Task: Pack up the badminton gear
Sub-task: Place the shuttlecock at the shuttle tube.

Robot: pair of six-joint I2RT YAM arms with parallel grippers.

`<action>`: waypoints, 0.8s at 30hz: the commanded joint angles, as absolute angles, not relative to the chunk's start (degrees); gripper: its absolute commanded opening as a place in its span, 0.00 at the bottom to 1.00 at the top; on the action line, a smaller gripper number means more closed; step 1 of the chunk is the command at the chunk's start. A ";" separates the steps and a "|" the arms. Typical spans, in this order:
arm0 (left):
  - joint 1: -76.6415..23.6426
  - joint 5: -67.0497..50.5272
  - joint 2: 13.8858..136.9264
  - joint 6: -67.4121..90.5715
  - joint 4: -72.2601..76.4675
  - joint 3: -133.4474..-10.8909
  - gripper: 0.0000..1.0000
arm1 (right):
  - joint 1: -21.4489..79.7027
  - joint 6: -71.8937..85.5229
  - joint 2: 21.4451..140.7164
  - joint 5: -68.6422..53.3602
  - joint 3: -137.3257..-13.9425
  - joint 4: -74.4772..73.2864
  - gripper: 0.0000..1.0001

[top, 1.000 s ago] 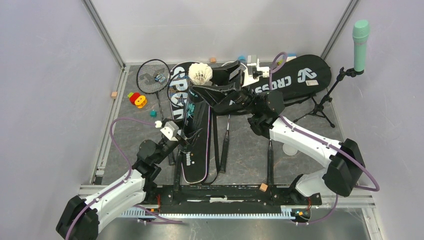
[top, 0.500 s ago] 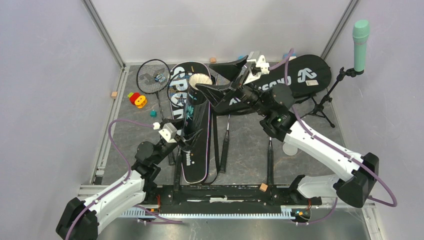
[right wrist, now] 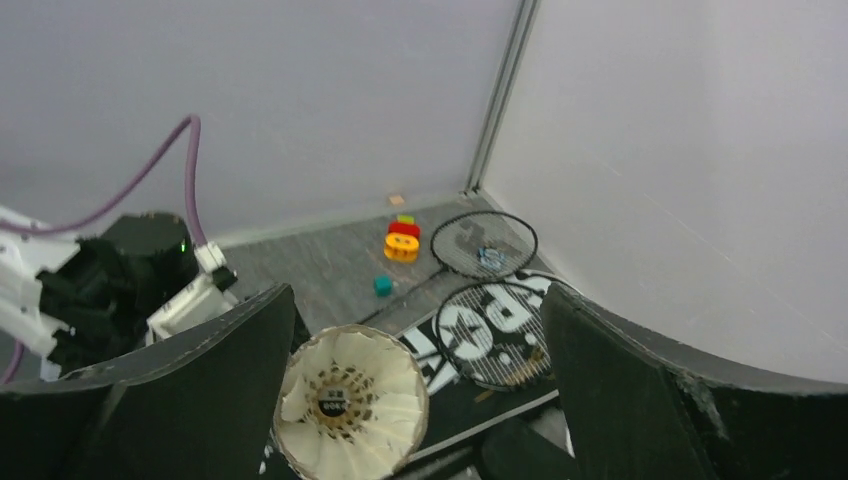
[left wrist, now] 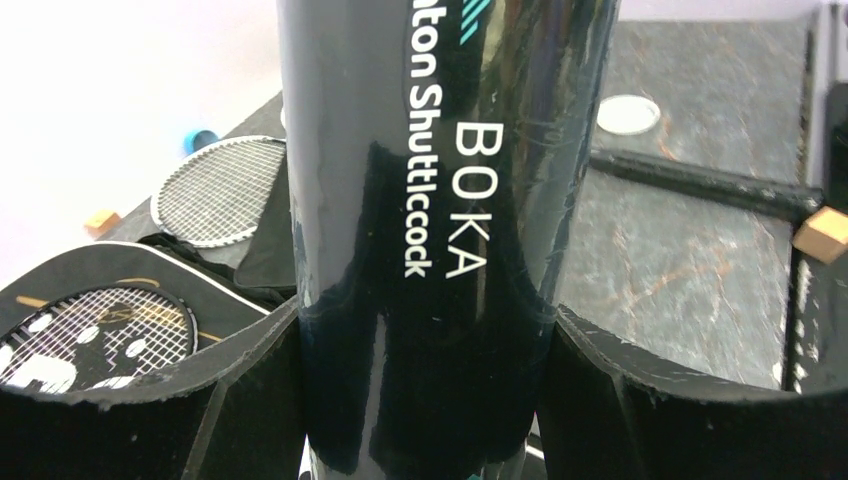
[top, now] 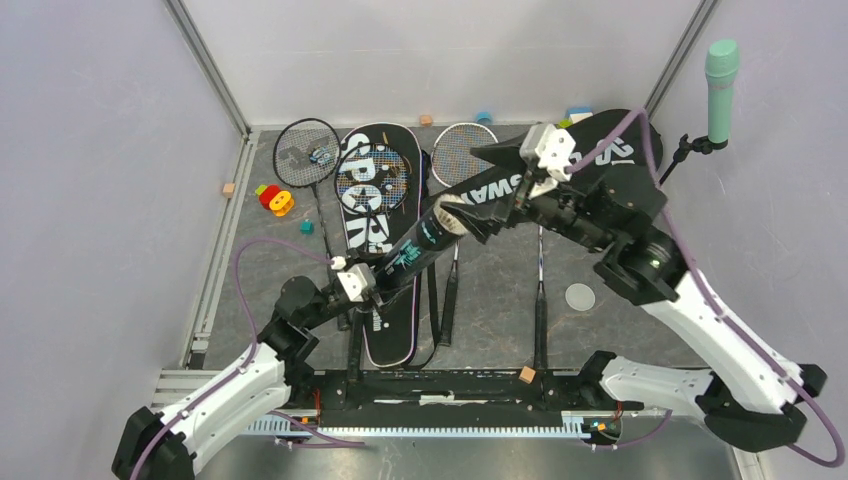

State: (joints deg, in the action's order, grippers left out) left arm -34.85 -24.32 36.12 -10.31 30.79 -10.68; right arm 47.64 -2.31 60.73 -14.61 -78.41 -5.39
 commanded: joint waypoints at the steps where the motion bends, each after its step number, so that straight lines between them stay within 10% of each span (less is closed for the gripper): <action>1: -34.89 -30.91 33.10 -17.09 29.03 -12.72 0.17 | 47.79 -13.90 56.40 -14.10 -83.71 -29.36 0.98; 24: -34.89 -35.55 33.11 -18.69 24.48 -14.30 0.17 | 47.85 -18.07 68.21 -10.94 -87.41 -40.43 0.98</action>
State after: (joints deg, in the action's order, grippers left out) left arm -34.83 -32.32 33.74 -17.15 20.97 -10.87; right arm 47.59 -17.43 65.30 -12.99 -83.79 -37.52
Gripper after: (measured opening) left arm 0.741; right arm 0.979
